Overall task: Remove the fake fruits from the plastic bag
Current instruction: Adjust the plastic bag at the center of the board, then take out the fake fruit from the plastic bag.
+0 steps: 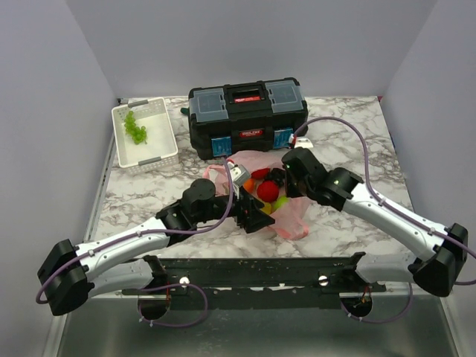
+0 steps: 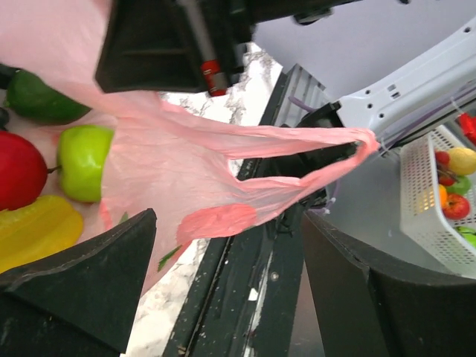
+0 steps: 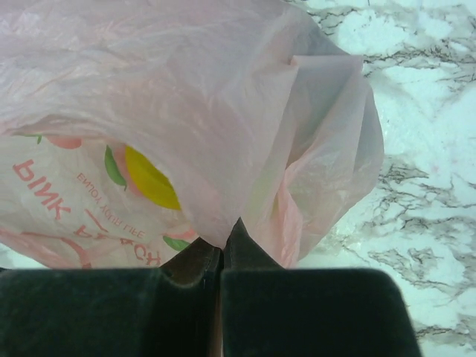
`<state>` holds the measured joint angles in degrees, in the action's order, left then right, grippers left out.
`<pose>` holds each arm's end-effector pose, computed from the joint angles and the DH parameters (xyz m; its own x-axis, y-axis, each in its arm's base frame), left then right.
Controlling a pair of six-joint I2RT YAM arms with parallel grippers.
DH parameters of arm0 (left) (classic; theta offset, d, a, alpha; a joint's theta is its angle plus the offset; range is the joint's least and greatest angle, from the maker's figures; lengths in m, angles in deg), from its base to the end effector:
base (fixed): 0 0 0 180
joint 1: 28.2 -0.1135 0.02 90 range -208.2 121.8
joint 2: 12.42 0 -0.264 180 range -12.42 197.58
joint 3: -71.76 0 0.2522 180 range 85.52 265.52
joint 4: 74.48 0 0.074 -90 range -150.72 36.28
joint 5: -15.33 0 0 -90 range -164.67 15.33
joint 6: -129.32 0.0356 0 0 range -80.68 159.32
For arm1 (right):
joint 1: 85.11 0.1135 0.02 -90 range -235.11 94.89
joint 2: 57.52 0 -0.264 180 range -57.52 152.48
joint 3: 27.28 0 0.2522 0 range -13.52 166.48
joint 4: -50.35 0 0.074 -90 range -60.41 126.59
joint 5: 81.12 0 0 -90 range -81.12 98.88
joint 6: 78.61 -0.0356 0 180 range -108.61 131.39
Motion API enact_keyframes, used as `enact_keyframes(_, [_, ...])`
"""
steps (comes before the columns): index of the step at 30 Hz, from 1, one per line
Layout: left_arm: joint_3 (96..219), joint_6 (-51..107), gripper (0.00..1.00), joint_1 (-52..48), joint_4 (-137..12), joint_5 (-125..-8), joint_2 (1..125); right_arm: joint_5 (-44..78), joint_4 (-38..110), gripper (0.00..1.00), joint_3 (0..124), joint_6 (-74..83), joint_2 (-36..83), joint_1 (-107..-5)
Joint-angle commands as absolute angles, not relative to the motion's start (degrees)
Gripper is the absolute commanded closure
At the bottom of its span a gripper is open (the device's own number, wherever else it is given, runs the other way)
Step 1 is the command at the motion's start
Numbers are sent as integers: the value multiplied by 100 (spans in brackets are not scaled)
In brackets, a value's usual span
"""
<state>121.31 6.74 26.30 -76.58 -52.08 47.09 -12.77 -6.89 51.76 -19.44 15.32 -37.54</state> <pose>0.1284 -0.2036 0.2828 -0.5907 -0.0281 -0.8064 0.7768 0.2507 -0.5777 0.1852 0.1832 0.3097 -0.7219 -0.0837 -0.6869 -0.1858 0.9796 0.0759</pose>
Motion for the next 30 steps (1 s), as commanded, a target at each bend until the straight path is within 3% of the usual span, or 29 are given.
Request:
enact_keyframes(1, [12041, 1097, 22, 2650, -7236, -5565, 4580, -1032, -268, 99, 4821, -1581, 1067, -3747])
enact_keyframes(10, [12188, 918, 22, 2713, -7636, -5985, 5327, -932, -586, 99, 4713, -1761, 476, -3748])
enact_keyframes(18, [12613, 620, 25, 3086, -7166, -8241, 6101, -770, -517, 99, 4682, -1902, 438, -3748])
enact_keyframes(24, [13446, 458, 24, 3086, -6515, -8889, 6888, -715, -444, 99, 4640, -1844, 496, -3748])
enact_keyframes(30, [13974, 346, 16, 3051, -6269, -8936, 7674, -782, -528, 99, 4679, -1753, 485, -3747])
